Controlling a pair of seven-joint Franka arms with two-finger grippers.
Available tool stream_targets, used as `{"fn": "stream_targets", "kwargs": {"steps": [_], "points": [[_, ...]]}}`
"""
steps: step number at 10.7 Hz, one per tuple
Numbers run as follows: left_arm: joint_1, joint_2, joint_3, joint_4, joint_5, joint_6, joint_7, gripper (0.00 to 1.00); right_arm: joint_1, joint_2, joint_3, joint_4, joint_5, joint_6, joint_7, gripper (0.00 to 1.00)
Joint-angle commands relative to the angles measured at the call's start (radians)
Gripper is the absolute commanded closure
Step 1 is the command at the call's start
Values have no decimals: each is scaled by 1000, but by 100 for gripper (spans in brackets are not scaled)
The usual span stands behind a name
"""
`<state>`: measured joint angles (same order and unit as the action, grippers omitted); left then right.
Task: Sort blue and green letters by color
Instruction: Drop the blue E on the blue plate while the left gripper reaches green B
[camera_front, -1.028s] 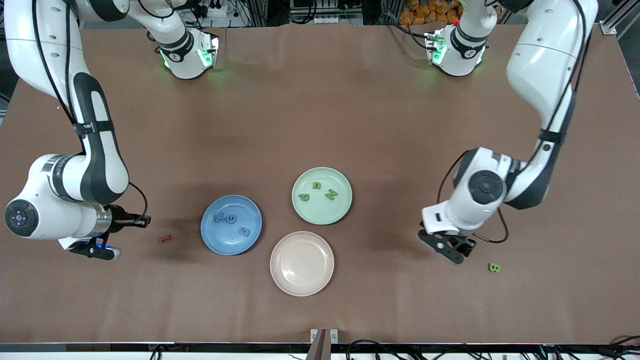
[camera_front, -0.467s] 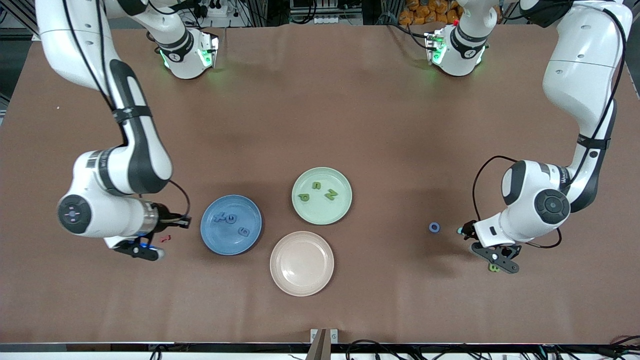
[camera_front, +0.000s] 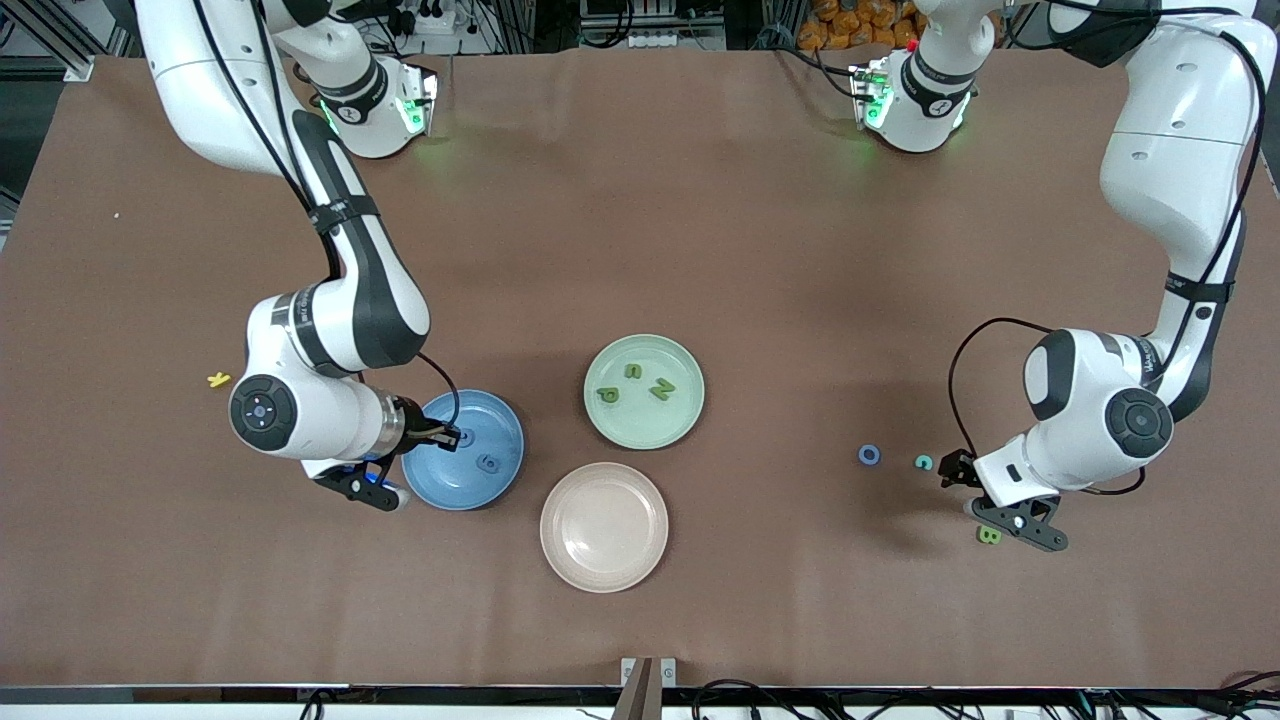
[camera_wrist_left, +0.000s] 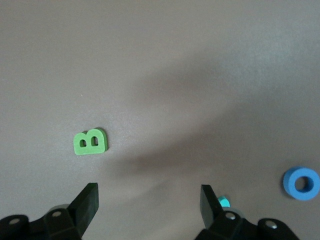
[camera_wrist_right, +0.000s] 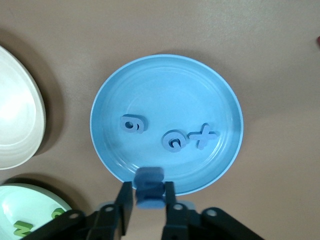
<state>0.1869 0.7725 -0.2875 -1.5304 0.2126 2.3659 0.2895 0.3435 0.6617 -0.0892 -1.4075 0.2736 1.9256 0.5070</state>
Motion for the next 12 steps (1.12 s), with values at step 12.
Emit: {"fn": "stream_targets", "kwargs": {"steps": [12], "points": [[-3,180,24,228,-19,-16,50,14,-132,-29,-21,18,-172,-3,-237,0]]}}
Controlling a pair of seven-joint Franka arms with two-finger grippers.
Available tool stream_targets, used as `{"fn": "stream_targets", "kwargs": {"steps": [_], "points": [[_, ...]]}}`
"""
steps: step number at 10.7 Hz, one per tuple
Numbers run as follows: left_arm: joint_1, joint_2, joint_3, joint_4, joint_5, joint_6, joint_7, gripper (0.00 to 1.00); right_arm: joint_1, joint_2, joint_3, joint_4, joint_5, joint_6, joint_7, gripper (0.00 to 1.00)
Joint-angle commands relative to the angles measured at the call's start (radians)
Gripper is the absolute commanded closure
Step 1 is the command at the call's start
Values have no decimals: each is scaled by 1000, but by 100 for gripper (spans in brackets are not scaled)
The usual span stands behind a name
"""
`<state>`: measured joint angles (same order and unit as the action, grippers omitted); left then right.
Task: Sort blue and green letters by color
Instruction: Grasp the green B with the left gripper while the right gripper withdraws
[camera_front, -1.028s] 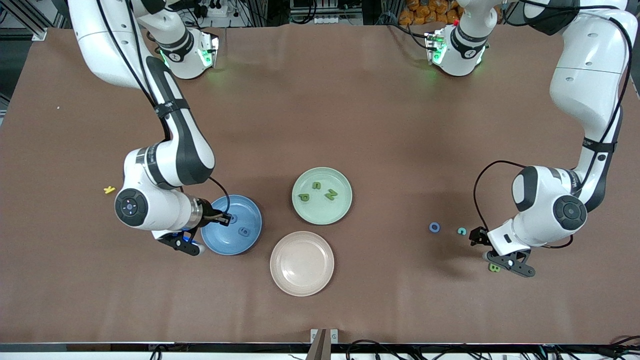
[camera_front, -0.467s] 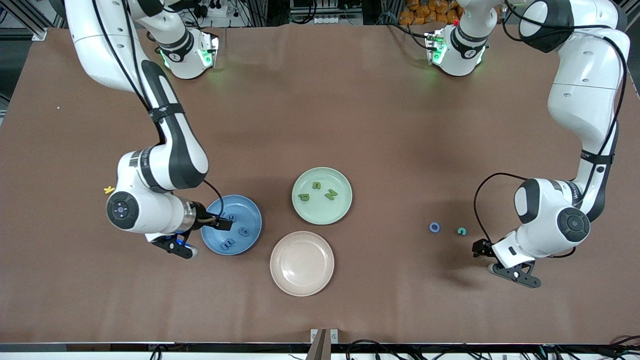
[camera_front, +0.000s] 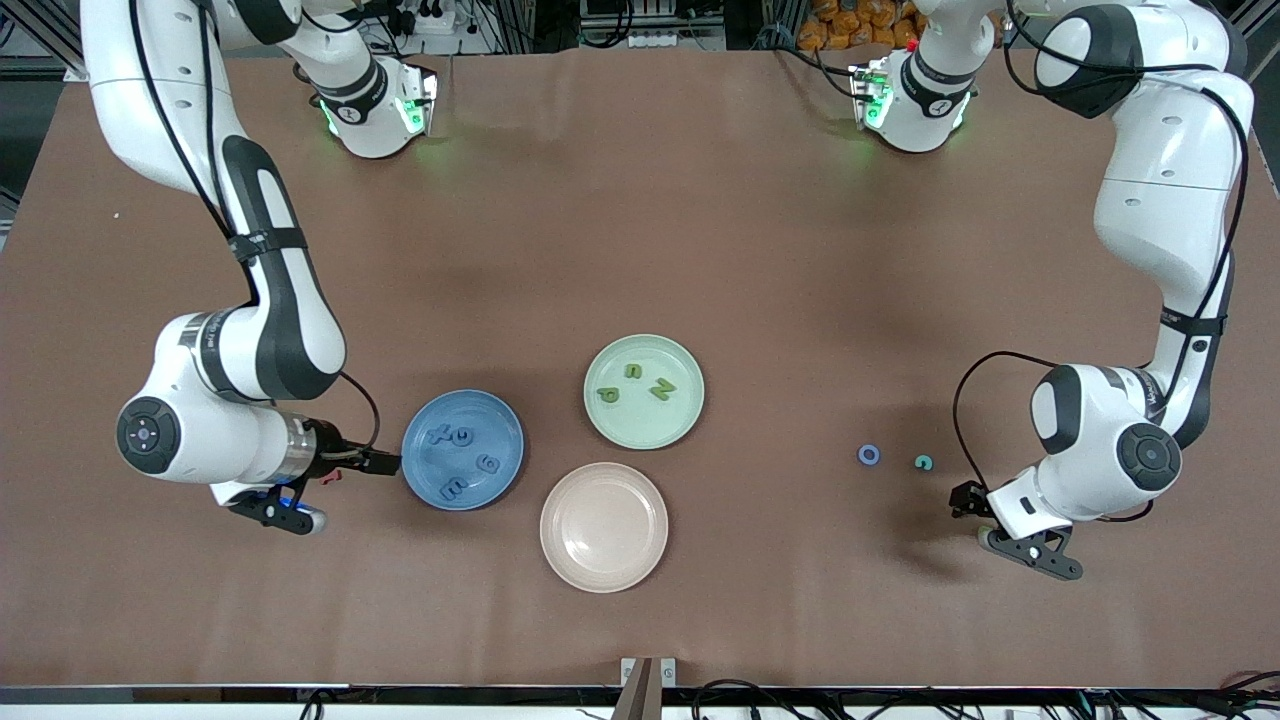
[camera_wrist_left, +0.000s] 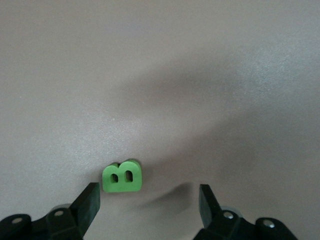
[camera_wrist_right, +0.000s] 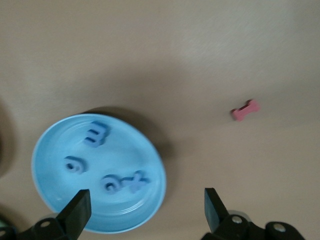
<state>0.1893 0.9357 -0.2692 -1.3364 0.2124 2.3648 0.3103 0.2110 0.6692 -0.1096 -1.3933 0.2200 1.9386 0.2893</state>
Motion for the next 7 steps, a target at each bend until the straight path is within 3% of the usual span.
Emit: {"fn": "stream_targets", "kwargs": {"steps": [1,3,7], "points": [[-7,17,14,42,-19,-15,36,17,-21,-68,-1,-1,-122,-38,-19,0],[-7,25,16,57,-19,-15,61,21,-25,-127,-1,-22,-122,-113,-67,0],[-10,44,25,78,-19,-15,134,33,-99,-261,1,-173,-122,-107,-206,0]]}}
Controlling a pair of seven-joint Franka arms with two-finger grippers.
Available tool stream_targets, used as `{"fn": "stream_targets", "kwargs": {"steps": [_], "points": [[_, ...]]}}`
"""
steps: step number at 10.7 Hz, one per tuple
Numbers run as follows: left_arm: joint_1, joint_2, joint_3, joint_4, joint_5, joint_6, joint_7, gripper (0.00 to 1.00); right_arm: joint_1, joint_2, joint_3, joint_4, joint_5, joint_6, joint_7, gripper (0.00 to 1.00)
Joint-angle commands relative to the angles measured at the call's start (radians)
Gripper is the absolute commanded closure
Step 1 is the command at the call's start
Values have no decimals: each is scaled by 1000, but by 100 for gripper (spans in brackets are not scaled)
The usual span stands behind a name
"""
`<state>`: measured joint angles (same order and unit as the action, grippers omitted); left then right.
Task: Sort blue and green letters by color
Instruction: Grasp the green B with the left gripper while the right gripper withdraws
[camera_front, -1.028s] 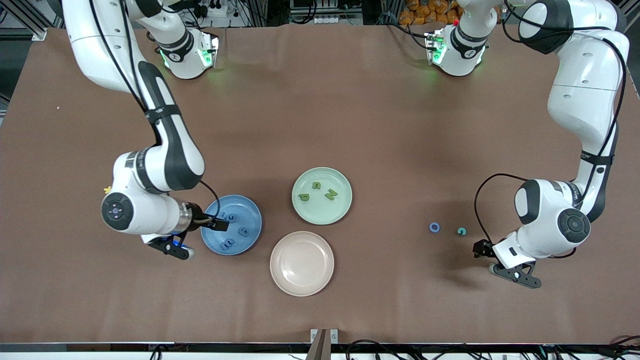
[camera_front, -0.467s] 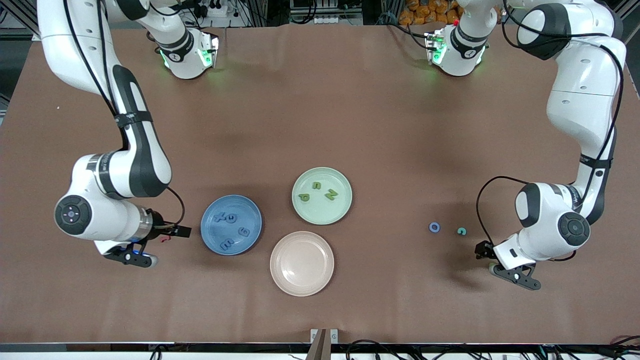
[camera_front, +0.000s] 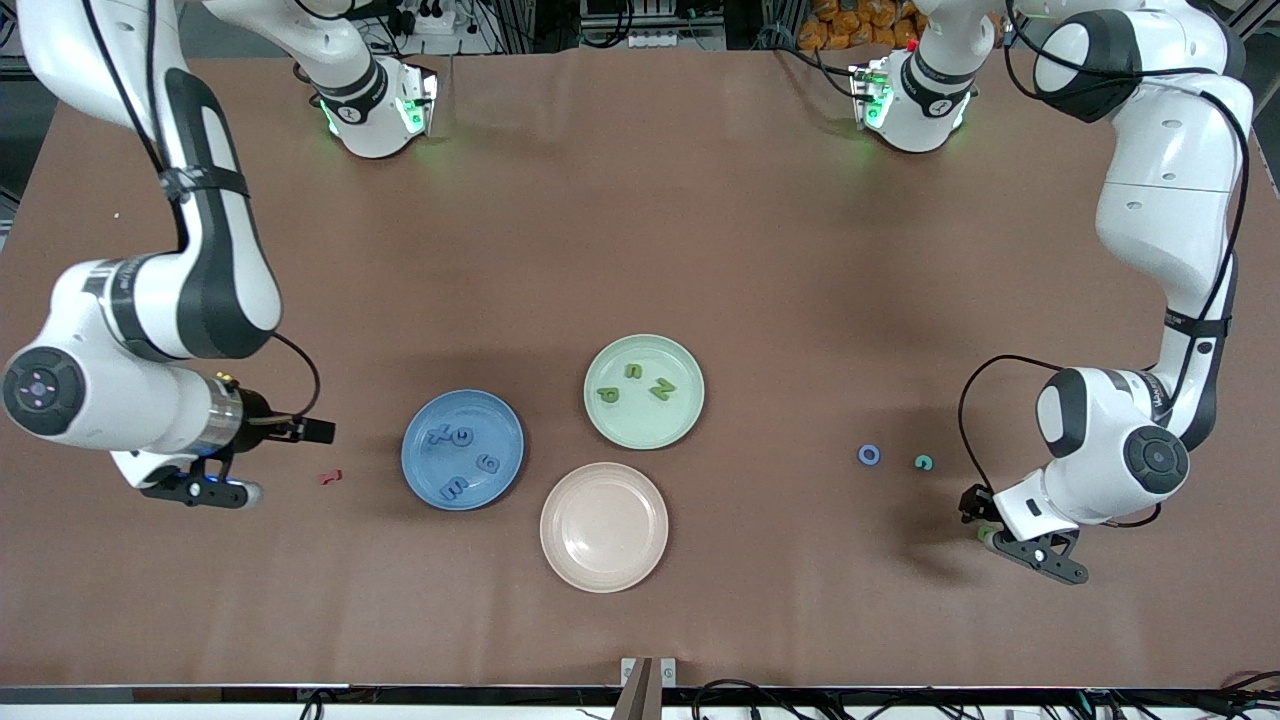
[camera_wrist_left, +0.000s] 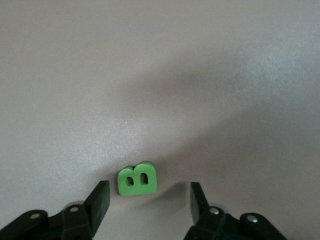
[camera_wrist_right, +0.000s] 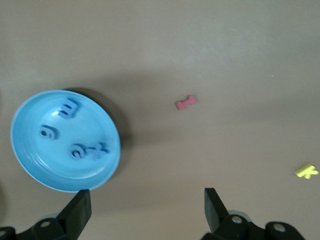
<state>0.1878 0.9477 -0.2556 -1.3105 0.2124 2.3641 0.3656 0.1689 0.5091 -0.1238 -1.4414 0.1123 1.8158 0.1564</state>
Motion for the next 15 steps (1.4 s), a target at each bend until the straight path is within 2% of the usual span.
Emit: {"fn": "stream_targets", "kwargs": {"steps": [1,4,6,9,12,14,15], "points": [[-8,39,12,62,-19,-14,98,36,-71,-138,15,-161,-14,17,-102,0],[-10,39,12,62,-19,-14,99,38,-97,-263,18,-327,-22,100,-104,0],[-11,40,12,62,-19,-14,99,38,-120,-317,26,-358,-39,94,-107,0],[-11,46,12,65,-19,-14,102,45,-202,-377,113,-405,-107,93,-101,0],[-11,46,12,63,-19,-14,102,61,-238,-438,151,-410,-108,86,-103,0],[-13,46,12,63,-19,-12,98,87,-239,-480,151,-406,-108,80,-104,0],[-13,45,12,63,-19,-12,90,97,-242,-485,151,-371,-102,59,-97,0]]}}
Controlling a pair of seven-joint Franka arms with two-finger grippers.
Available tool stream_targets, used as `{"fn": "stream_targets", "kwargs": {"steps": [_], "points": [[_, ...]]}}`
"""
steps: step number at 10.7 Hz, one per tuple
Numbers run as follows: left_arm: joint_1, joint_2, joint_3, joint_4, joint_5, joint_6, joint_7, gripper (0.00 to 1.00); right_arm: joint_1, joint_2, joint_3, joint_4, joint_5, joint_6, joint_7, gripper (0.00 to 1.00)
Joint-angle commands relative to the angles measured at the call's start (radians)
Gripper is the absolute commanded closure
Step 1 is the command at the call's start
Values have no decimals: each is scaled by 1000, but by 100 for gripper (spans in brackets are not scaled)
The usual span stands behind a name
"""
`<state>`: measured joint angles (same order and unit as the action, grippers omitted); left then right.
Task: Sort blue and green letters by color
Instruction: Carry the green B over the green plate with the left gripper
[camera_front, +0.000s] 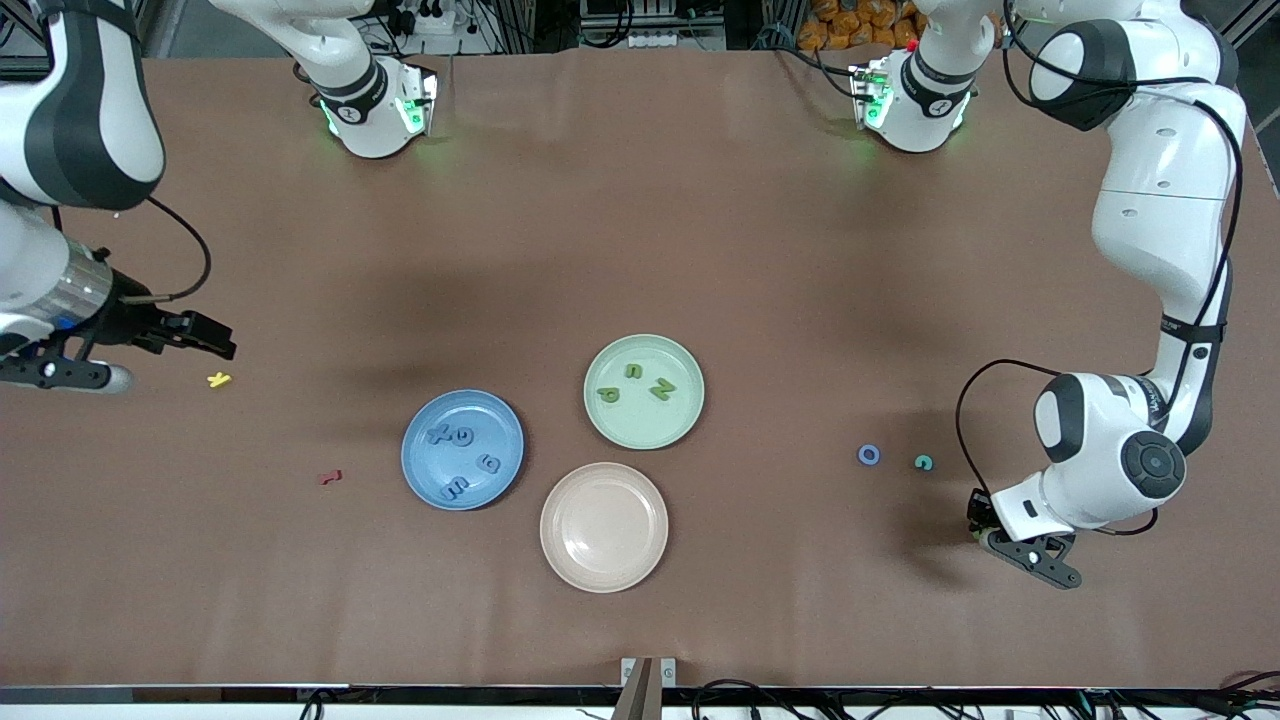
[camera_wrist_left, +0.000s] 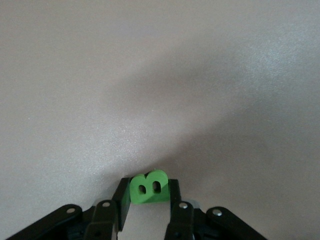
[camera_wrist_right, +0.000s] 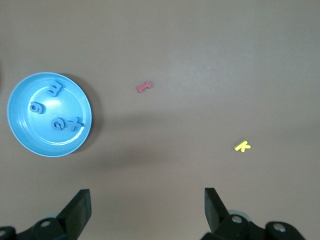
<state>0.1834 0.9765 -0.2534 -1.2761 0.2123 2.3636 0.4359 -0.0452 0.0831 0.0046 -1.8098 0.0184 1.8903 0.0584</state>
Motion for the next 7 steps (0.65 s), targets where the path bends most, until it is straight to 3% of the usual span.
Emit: {"fn": "stream_targets", "kwargs": {"steps": [1,7], "points": [[-18,10,9,26,-19,-14,8,100,-36,-54,23,54,3,-75,4,0],[-152,-91,3,15,-4,-156,-242,100,-28,-42,25,331,6,-307,6,0]]}}
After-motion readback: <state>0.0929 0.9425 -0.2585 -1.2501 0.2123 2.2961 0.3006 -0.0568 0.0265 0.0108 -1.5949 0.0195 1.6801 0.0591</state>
